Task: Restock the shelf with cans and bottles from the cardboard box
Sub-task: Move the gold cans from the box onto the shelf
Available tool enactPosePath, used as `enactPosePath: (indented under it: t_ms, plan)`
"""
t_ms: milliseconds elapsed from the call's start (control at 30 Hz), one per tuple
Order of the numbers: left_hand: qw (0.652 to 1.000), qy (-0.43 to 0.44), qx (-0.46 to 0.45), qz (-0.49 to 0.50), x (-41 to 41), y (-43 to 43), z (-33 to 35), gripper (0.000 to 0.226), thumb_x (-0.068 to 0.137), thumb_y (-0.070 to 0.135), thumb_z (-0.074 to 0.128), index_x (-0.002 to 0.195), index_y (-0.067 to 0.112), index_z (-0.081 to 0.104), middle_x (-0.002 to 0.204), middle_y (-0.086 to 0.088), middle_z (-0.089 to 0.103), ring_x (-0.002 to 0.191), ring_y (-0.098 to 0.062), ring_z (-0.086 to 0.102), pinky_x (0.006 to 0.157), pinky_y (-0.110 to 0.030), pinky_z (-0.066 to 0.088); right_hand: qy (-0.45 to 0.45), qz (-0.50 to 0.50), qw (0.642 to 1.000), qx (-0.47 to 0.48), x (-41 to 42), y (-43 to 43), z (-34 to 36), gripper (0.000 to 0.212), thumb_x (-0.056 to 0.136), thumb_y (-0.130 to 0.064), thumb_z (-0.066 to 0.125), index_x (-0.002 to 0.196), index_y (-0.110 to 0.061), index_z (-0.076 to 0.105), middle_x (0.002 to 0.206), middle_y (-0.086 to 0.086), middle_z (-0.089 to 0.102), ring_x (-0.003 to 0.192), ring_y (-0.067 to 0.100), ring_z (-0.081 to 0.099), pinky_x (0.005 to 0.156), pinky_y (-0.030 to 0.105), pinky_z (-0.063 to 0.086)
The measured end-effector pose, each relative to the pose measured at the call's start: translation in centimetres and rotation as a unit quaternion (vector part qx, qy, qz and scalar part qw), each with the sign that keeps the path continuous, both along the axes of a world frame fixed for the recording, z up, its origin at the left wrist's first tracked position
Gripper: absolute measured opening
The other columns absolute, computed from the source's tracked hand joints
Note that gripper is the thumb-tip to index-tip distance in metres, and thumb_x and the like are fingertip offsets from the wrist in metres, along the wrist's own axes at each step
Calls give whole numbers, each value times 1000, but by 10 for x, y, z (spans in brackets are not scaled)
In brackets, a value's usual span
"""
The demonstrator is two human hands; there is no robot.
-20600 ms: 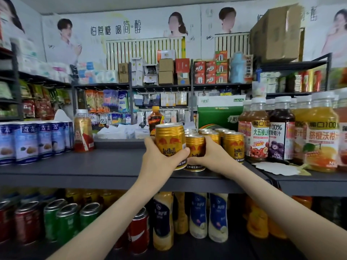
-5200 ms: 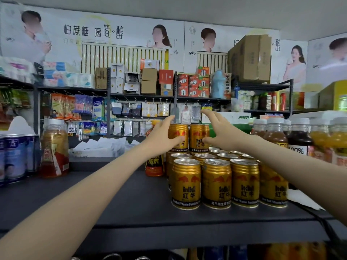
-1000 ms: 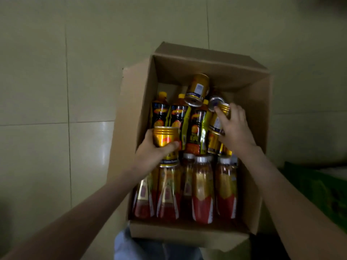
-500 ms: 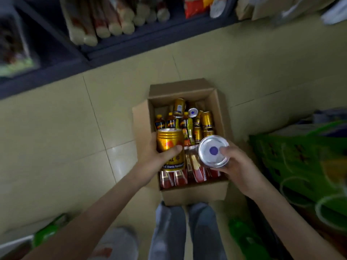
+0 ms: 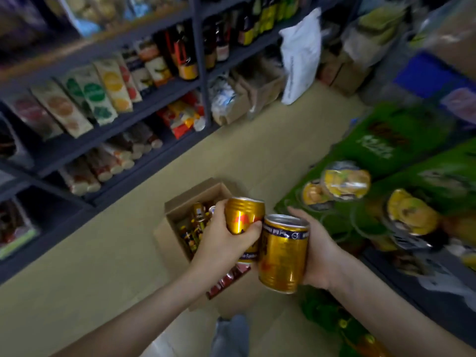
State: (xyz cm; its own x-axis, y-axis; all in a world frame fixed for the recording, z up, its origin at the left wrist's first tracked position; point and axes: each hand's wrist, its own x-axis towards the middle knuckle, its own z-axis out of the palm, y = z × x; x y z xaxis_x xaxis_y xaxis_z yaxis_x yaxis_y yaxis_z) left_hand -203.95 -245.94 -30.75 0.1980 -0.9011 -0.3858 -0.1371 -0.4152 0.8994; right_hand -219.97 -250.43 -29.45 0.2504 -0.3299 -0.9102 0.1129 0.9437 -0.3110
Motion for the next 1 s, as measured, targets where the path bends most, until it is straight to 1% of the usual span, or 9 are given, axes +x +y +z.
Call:
enactPosePath:
  t_ms: [133,267,333,433,567,667,767,867,1000]
  plan:
    - [997,-25,3,-69,-74,33,35,50,77,39,74,117,31,46,95,6,64,87,-9,63,86,-38,53,2,-84,996,9,-74,56,35,73,88,-64,40,101,-1,74,110,29,66,100,41,61,94,52,44]
    - [989,-25,-7,-148,-157,76,55,74,54,65,67,118,36,44,100,8,64,94,-12,64,88,-43,53,-13,-147,989,-11,-161,124,56,72,85,-67,44,110,-5,71,109,27,67,108,42,60,99,54,41]
    - [983,-7,-2,-185,-203,102,61,66,55,63,70,112,39,45,102,8,63,96,-13,64,88,-44,53,-14,-169,985,-32,-209,162,67,72,84,-69,45,109,-7,71,108,27,68,103,41,63,95,53,43]
    - [974,18,1,-228,-270,142,65,42,74,45,77,103,35,48,102,6,62,97,-15,63,88,-40,53,-48,-186,978,-76,-278,219,77,73,80,-72,47,115,-12,68,113,23,67,100,42,66,90,52,46]
    - [962,25,9,-272,-346,183,68,34,80,38,72,104,33,48,105,4,62,97,-14,62,90,-37,51,-95,-194,966,-140,-356,284,89,68,77,-71,50,119,-21,67,120,19,65,111,41,61,97,60,40]
    - [958,28,11,-286,-389,201,77,32,80,40,72,96,35,45,107,2,62,99,-17,61,93,-41,50,-127,-170,953,-217,-396,323,106,56,74,-56,64,117,-20,68,124,16,64,112,37,62,91,59,46]
    - [945,26,-8,-327,-423,210,92,46,73,51,72,107,39,44,113,4,63,103,-17,61,97,-43,48,-126,-151,937,-289,-429,353,111,86,60,-28,87,137,-22,49,132,14,58,116,34,60,88,55,50]
    - [926,40,-20,-374,-454,214,107,40,73,49,74,101,35,49,110,3,65,104,-18,62,98,-45,47,-77,-190,927,-314,-448,376,117,99,55,-5,83,140,-29,37,135,14,56,116,35,59,87,55,51]
    - [893,84,0,-441,-498,219,129,42,80,43,72,113,27,52,107,-2,67,97,-19,66,90,-43,53,9,-294,895,-335,-471,404,138,80,66,-7,74,135,-28,38,132,12,56,106,35,65,78,52,56]
